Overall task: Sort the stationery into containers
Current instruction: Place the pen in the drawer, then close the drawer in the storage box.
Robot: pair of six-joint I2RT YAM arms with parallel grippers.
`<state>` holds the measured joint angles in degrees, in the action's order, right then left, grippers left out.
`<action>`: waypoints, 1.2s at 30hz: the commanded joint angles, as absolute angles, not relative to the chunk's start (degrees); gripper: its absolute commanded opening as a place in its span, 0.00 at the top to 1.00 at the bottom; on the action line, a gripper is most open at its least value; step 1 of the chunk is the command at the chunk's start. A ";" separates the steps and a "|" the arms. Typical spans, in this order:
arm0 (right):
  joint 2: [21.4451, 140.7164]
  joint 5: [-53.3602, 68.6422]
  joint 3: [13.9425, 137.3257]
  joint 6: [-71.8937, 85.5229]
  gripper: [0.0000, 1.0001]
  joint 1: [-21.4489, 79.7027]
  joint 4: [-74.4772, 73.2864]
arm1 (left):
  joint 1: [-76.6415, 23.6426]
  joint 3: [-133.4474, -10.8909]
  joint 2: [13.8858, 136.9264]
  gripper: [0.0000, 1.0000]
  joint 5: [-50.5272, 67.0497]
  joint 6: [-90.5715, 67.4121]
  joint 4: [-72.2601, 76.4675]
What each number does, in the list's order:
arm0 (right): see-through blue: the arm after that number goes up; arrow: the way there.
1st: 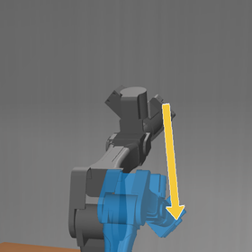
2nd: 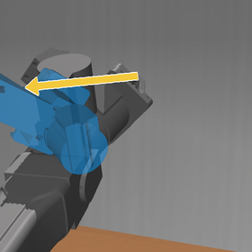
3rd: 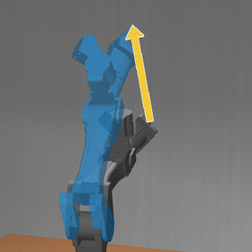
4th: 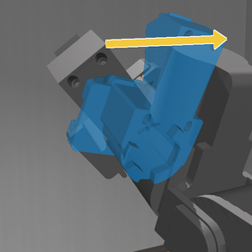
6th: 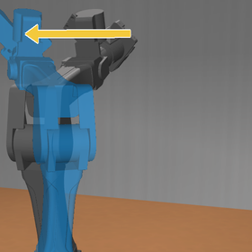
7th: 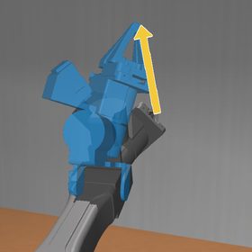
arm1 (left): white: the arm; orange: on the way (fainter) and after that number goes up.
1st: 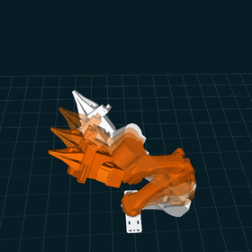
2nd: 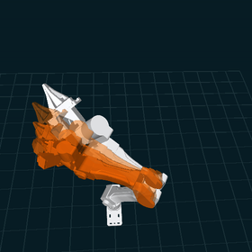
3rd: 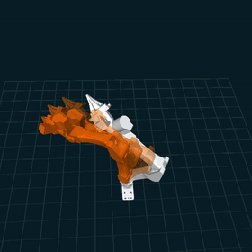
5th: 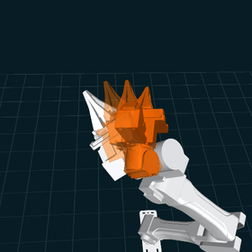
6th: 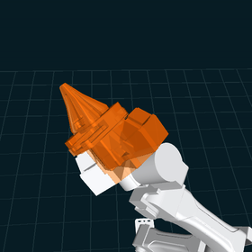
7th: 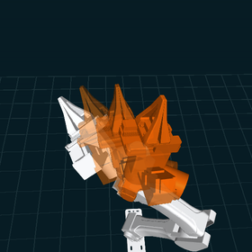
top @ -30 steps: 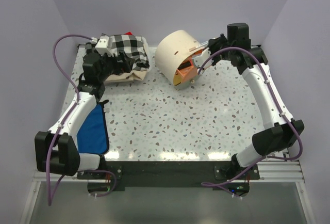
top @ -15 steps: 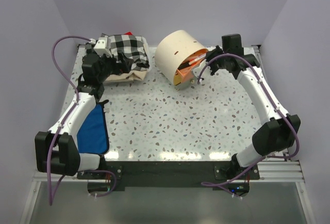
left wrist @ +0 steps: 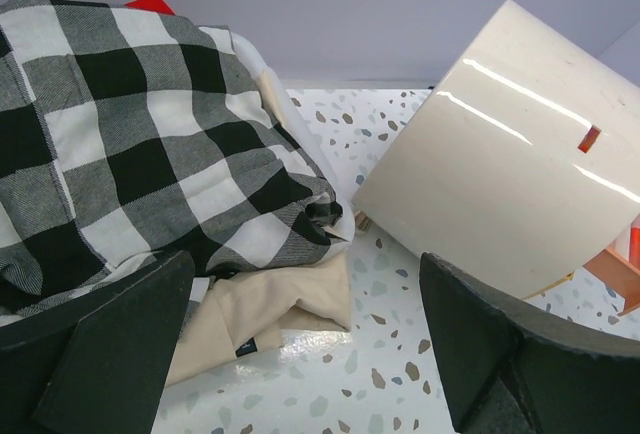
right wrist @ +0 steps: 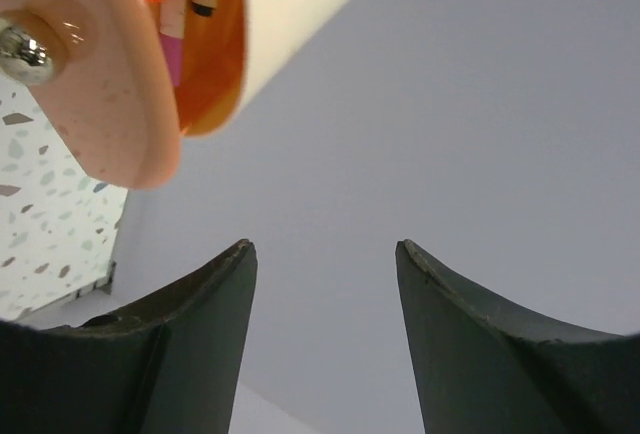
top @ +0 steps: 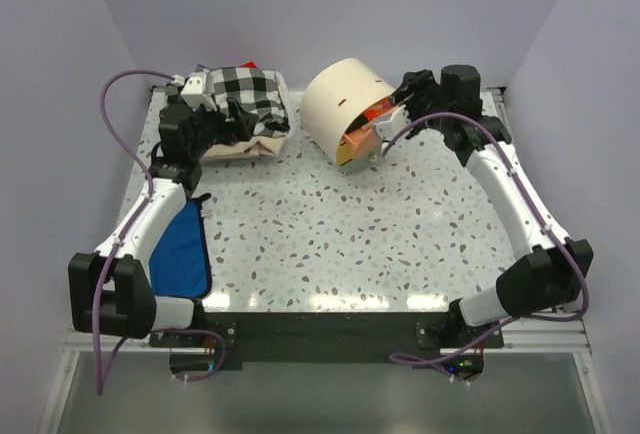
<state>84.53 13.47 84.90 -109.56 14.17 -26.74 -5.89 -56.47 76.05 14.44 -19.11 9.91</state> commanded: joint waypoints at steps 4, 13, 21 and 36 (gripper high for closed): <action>75.85 13.96 88.93 -69.59 0.44 14.06 -33.97 | -5.45 -60.11 78.40 0.00 16.43 -21.27 13.10; 83.14 23.73 91.33 -23.66 1.00 13.97 -49.50 | -6.06 -64.33 81.73 0.00 17.84 -18.64 10.81; 84.90 21.27 85.34 -19.86 1.00 14.06 -37.45 | -6.06 -65.48 82.97 0.00 16.96 -16.61 9.05; 95.53 19.87 89.73 -12.57 1.00 14.06 -23.75 | -7.21 -67.41 85.96 0.00 16.26 -16.00 8.70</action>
<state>92.84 20.67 86.39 -16.78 14.17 -31.86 -6.50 -63.96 85.19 16.69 -17.32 7.75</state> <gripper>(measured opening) 0.007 0.997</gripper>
